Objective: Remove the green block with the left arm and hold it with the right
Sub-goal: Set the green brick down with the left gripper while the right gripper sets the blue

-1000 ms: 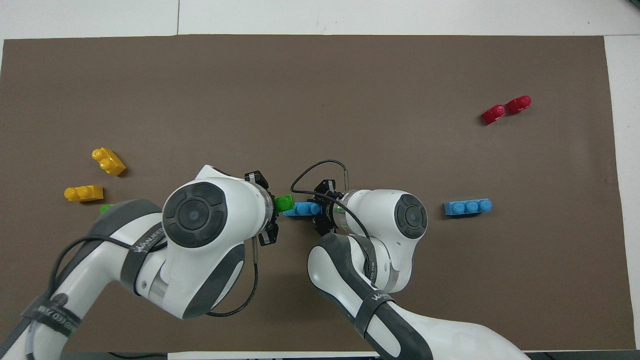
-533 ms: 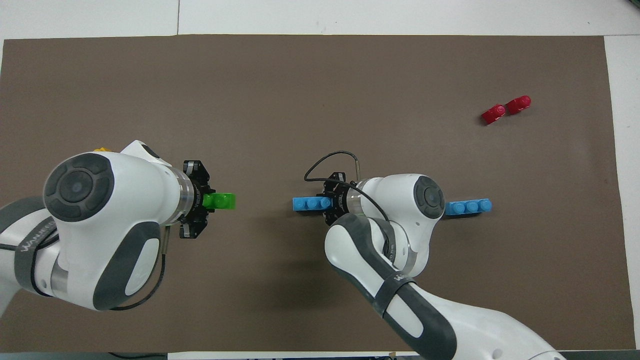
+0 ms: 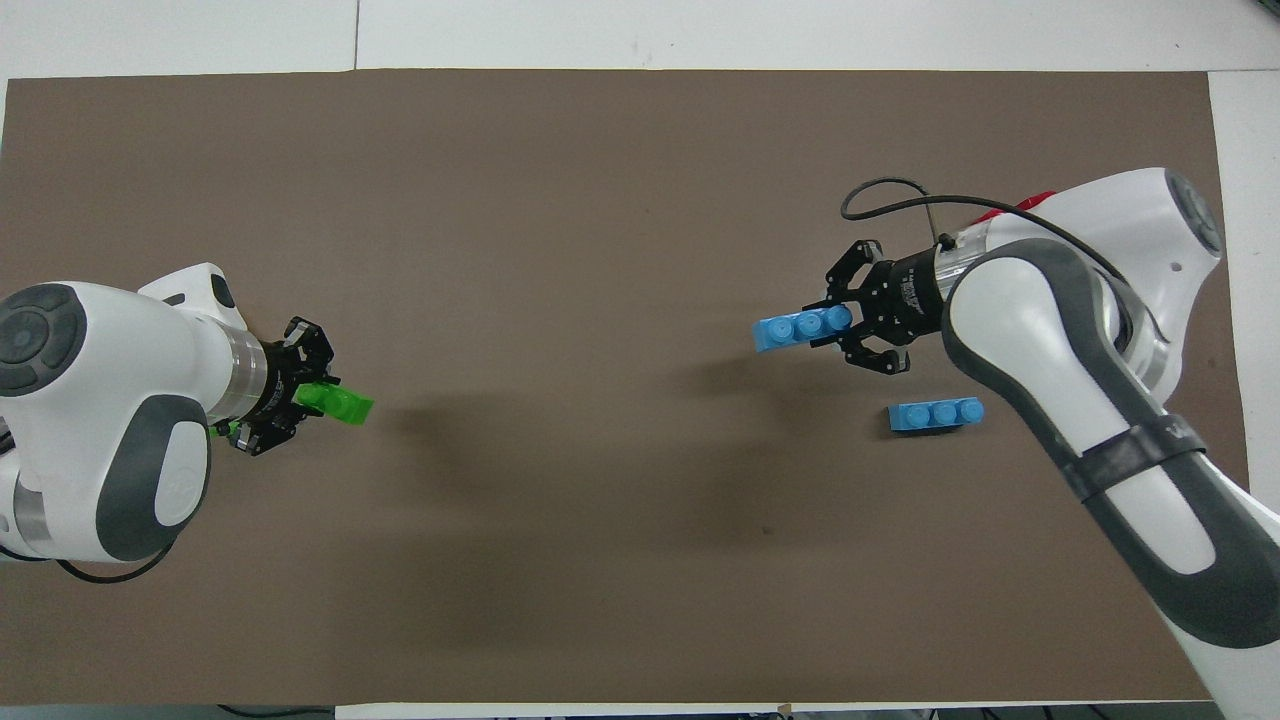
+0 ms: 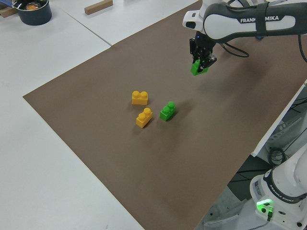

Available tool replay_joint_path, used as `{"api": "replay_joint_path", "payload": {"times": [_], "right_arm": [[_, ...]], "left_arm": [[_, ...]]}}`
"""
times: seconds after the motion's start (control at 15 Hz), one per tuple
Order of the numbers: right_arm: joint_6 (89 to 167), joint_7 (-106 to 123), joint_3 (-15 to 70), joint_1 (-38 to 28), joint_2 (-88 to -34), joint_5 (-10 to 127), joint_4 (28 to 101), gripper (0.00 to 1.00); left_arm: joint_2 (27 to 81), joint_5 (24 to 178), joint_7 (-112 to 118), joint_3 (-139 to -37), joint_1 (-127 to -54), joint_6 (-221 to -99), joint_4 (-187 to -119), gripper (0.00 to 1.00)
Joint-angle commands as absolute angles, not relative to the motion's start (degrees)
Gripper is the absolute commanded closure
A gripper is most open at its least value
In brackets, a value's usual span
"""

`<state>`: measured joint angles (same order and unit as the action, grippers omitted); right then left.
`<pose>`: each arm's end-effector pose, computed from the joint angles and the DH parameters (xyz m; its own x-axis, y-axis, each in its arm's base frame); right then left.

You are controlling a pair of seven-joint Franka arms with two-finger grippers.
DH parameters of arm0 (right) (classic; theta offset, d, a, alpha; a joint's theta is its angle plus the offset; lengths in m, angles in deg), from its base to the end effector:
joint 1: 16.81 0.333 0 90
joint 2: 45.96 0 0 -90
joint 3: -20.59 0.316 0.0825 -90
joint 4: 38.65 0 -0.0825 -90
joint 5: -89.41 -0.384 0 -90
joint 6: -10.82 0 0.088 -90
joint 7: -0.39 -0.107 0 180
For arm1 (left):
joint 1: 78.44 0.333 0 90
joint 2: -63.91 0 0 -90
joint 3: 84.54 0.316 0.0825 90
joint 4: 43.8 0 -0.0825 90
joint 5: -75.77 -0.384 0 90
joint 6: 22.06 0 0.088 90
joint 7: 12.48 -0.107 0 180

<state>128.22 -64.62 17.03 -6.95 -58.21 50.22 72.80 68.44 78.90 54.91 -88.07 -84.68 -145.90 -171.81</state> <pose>0.5879 0.1009 0.3738 0.1701 -0.8188 -0.5483 -0.9836 -0.1748 -0.0441 0.5040 -0.0892 0.4050 0.5096 0.8597 -0.0354 0.8604 -0.5091 0.0208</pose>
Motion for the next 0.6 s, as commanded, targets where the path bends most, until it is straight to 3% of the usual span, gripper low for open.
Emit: {"api": "replay_joint_path", "payload": {"times": [0.0, 0.27, 0.53], "right_arm": [[126.32, -60.62, 18.04, -12.13, -59.49, 51.18, 72.18, 1.0], [124.56, -54.63, 18.04, -17.32, -62.03, 53.89, 70.96, 1.0], [123.93, -53.67, 17.95, -18.39, -64.76, 54.96, 68.49, 1.0]], "left_arm": [[64.8, 79.38, 47.14, -88.76, -81.79, -150.54, -172.12, 1.0], [59.35, 79.38, 42.64, -88.68, -80.12, -157.4, -171.6, 1.0], [55.4, 79.29, 38.24, -88.67, -78.01, -158.2, -168.88, 1.0]]}}
